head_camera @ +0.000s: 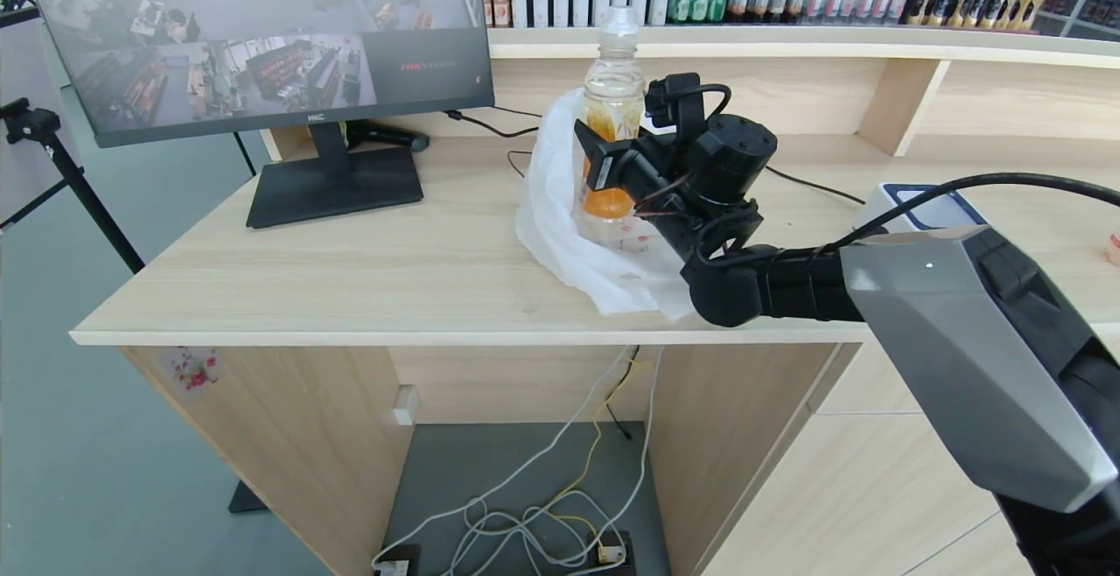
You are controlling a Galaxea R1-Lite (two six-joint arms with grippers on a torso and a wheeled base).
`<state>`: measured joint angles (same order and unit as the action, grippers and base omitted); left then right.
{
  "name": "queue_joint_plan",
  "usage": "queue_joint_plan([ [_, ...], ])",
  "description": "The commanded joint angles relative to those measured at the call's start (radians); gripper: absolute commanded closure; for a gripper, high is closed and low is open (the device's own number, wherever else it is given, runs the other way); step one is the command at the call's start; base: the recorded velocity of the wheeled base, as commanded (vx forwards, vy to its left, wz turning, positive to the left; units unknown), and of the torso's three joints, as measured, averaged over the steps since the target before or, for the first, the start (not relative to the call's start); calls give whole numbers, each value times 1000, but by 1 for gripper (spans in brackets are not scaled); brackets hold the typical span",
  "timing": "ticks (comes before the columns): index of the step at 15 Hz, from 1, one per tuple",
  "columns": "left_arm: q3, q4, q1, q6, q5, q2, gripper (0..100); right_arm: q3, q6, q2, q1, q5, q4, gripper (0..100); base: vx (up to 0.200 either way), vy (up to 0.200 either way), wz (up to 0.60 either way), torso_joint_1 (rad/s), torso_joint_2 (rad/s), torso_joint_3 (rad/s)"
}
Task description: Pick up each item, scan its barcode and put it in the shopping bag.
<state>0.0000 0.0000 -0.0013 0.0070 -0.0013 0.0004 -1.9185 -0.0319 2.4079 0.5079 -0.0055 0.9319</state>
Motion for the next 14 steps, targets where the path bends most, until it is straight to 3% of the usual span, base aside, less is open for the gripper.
queue_joint_plan([
  [1,0,0,0,1,0,0,0,0,1,11,-2,-4,-1,100,0,0,0,0,0,0],
  [14,0,0,0,-1,1,0,0,6,7,17,-2,-4,-44,100,0,0,0,0,0,0],
])
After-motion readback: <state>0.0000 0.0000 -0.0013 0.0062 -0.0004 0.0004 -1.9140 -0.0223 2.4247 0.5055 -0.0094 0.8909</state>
